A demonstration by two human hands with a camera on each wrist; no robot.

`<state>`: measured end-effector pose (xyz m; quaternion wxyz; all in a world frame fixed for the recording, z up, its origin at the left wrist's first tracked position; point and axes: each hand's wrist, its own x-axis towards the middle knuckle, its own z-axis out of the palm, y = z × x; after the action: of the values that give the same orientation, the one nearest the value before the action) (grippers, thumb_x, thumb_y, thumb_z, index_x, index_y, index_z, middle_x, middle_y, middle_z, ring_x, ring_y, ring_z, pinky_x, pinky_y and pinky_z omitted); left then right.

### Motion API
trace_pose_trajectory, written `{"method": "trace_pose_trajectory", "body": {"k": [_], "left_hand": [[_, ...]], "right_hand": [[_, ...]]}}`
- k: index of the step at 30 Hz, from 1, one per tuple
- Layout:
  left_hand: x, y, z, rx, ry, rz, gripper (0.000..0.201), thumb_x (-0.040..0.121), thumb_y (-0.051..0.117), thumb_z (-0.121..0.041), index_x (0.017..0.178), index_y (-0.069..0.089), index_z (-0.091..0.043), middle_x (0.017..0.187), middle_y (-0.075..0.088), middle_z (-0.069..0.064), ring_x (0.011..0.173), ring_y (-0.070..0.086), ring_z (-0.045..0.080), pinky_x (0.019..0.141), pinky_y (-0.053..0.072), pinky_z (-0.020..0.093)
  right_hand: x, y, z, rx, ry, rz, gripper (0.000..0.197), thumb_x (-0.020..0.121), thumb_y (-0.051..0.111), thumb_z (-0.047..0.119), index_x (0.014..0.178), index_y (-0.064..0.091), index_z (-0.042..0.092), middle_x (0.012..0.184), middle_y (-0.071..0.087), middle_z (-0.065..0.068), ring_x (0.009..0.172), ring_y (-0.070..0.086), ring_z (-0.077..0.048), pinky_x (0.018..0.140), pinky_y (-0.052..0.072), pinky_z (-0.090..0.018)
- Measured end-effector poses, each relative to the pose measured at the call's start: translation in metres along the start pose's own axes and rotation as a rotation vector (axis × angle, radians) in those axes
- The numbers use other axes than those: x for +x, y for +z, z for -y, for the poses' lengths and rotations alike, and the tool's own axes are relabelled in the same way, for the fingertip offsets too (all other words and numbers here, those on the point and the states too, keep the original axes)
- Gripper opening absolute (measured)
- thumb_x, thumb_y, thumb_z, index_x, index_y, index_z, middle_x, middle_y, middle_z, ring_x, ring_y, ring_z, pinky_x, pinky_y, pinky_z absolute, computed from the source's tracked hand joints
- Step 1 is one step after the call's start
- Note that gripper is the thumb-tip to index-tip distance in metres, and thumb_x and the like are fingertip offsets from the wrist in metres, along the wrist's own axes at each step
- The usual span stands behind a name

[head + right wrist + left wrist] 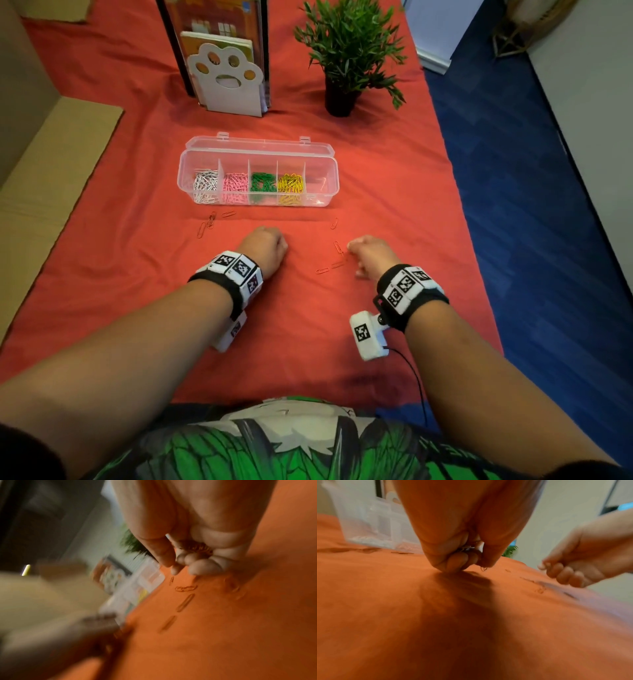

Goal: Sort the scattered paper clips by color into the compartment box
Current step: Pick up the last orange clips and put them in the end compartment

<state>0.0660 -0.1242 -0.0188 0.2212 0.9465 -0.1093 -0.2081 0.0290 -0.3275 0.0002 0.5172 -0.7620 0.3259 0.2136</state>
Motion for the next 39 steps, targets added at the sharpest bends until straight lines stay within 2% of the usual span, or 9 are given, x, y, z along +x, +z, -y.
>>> {"method": "trace_pose_trajectory", "body": {"k": [2,5,11,15,19,29,32,35,39], "left_hand": [[-0.003,-0.007,-0.006,-0.212,-0.114,0.032,0.023,0.094,0.042,-0.019,0.089,0.059,-0.004,0.091,0.061,0.019,0.085,0.058,0.032,0.078,0.044,0.034],[-0.010,-0.018,-0.010,-0.920,-0.422,0.157,0.026,0.088,0.036,-0.014,0.064,0.046,-0.012,0.055,0.052,0.006,0.040,0.047,0.016,0.043,0.034,0.019],[-0.031,-0.045,0.004,-1.601,-0.433,0.287,0.021,0.065,0.040,-0.018,0.071,0.060,-0.011,0.057,0.060,0.003,0.047,0.056,0.015,0.050,0.048,0.019],[-0.022,-0.043,0.023,-1.305,-0.481,-0.005,0.022,0.087,0.050,-0.024,0.066,0.055,-0.019,0.053,0.045,-0.004,0.040,0.041,0.009,0.041,0.034,0.015],[-0.017,-0.046,0.059,-0.547,-0.425,-0.377,0.016,0.082,0.063,-0.029,0.079,0.069,-0.015,0.073,0.069,0.003,0.071,0.062,0.024,0.069,0.049,0.029],[0.004,-0.056,0.089,-0.086,-0.301,-0.327,0.031,0.081,0.065,-0.029,0.106,0.069,-0.010,0.107,0.069,0.014,0.101,0.063,0.031,0.086,0.047,0.032],[0.011,-0.056,0.090,-0.042,-0.261,-0.307,0.025,0.082,0.063,-0.022,0.101,0.069,-0.008,0.107,0.066,0.018,0.100,0.060,0.035,0.086,0.047,0.036],[0.011,-0.055,0.091,-0.073,-0.285,-0.314,0.022,0.084,0.054,-0.018,0.092,0.068,-0.004,0.100,0.067,0.021,0.092,0.061,0.038,0.078,0.048,0.038],[0.006,-0.064,0.093,-0.417,-0.460,-0.225,0.020,0.086,0.046,-0.020,0.081,0.060,-0.006,0.097,0.065,0.023,0.092,0.060,0.036,0.078,0.045,0.035]], "right_hand": [[0.006,0.003,0.004,-0.484,-0.091,-0.081,0.022,0.093,0.044,0.022,0.103,0.059,0.008,0.104,0.061,-0.016,0.096,0.058,-0.032,0.083,0.047,-0.033],[0.013,0.017,0.007,-0.796,-0.171,-0.164,0.044,0.093,0.043,0.030,0.124,0.048,-0.001,0.129,0.051,-0.022,0.120,0.049,-0.037,0.100,0.039,-0.037],[0.014,0.035,0.008,-1.038,-0.279,-0.167,0.039,0.091,0.041,0.015,0.126,0.042,-0.002,0.131,0.046,-0.020,0.120,0.046,-0.035,0.101,0.038,-0.038],[0.016,0.037,0.019,-0.831,-0.232,-0.028,0.027,0.089,0.043,0.013,0.111,0.055,0.002,0.113,0.059,-0.020,0.106,0.057,-0.033,0.087,0.045,-0.034],[0.007,0.045,0.025,0.072,-0.071,0.164,0.023,0.089,0.041,0.001,0.072,0.044,0.016,0.064,0.046,-0.005,0.049,0.038,-0.014,0.038,0.030,-0.020],[-0.012,0.069,0.043,0.687,0.058,0.366,0.021,0.092,0.038,0.005,0.083,0.056,0.009,0.067,0.044,-0.003,0.056,0.043,-0.013,0.044,0.045,-0.019],[-0.013,0.080,0.050,0.594,0.084,0.336,0.017,0.089,0.044,0.010,0.077,0.055,0.011,0.065,0.044,-0.001,0.052,0.042,-0.010,0.042,0.043,-0.018],[-0.006,0.101,0.057,0.121,-0.091,0.228,0.016,0.088,0.052,0.013,0.075,0.059,0.019,0.066,0.048,0.005,0.052,0.041,-0.008,0.043,0.035,-0.020],[-0.001,0.123,0.073,-0.593,-0.462,0.087,0.023,0.090,0.047,0.019,0.106,0.065,0.019,0.108,0.068,-0.003,0.099,0.061,-0.021,0.086,0.048,-0.030]]}}
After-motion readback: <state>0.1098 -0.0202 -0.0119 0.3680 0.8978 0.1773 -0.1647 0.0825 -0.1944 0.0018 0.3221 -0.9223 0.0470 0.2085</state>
